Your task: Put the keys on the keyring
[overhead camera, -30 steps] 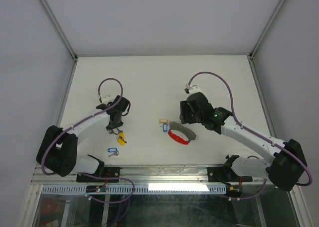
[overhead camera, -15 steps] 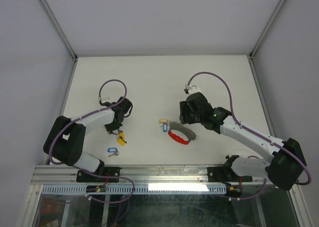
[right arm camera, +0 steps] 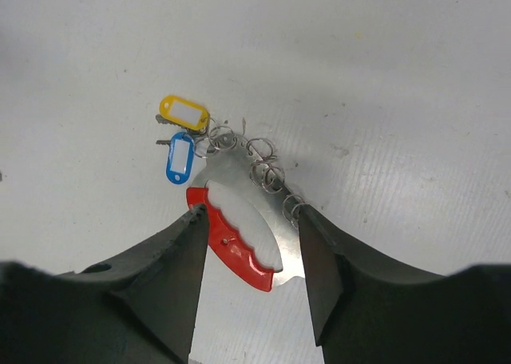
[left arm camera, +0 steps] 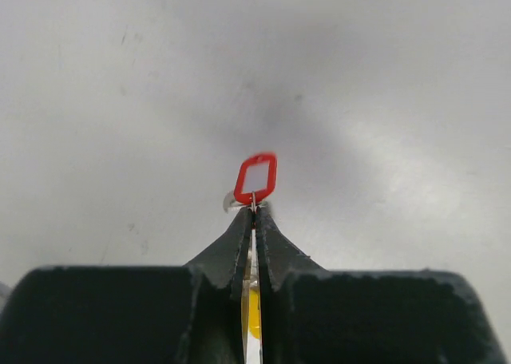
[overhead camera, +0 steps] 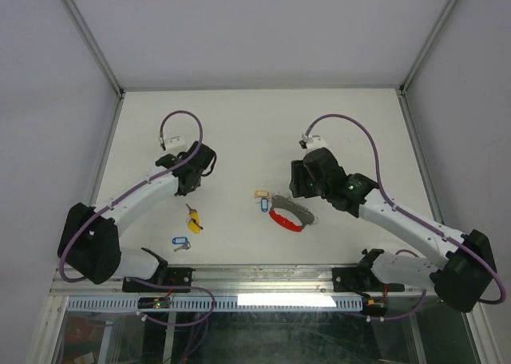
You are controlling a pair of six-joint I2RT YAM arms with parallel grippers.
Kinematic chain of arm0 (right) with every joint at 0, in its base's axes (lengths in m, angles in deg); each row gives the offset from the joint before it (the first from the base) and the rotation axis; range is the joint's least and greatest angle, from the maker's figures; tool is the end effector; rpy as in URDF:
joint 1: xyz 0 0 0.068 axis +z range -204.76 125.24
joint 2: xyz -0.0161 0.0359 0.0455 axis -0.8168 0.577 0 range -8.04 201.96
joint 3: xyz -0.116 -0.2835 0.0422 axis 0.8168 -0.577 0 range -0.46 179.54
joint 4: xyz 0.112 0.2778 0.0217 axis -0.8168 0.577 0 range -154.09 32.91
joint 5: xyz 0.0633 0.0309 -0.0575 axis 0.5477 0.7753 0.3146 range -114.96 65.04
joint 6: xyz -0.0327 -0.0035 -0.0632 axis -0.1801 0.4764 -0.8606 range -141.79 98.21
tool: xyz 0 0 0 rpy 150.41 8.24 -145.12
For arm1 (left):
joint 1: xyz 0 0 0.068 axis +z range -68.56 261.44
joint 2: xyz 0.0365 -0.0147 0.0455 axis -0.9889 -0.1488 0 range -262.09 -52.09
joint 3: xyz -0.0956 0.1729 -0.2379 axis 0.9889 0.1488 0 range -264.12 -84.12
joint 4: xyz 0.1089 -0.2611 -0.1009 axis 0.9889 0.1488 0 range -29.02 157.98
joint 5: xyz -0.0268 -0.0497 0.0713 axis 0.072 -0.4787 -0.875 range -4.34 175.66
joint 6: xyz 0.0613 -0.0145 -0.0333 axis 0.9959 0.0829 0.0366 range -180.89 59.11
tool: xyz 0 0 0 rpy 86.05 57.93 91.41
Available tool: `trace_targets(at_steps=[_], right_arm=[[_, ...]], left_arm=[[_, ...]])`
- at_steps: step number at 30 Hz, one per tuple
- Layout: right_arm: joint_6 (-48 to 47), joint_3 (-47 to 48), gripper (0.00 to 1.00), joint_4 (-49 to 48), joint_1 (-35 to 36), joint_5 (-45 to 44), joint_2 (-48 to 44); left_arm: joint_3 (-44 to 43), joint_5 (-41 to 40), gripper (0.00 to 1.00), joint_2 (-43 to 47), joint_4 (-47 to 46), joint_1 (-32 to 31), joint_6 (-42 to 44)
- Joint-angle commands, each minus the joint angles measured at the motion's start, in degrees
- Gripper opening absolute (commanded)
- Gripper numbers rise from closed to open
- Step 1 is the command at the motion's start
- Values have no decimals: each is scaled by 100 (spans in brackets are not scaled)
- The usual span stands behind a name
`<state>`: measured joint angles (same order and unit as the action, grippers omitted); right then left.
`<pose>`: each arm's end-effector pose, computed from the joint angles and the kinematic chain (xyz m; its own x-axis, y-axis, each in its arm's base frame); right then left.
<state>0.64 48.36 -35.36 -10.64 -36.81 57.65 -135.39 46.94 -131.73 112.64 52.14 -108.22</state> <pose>0.2088 0.1856 0.2688 -0.6947 -0.1534 -0.7027 -0.3387 0.9317 0.1314 0.2506 -0.0985 0.2089 -0.7934 -0.2125 -0.5703 -0.4367 0.8515 0.2902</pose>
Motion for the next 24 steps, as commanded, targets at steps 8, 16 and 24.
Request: trace_targets(at_steps=[8,16,24], right_arm=[[342,26,52,36,18,-990,-1459],[822,-106,52,479,18,-1643,-2638],[1239,-192,52,915,18,-2066,-3416]], left_arm=[[-2085,196,0,-679,-1156,-1421,1377],[-3928,1549,0,-2652,-2387,-2432,2441],[-5717,3243,0,-4483,-2679,-3077,2748]])
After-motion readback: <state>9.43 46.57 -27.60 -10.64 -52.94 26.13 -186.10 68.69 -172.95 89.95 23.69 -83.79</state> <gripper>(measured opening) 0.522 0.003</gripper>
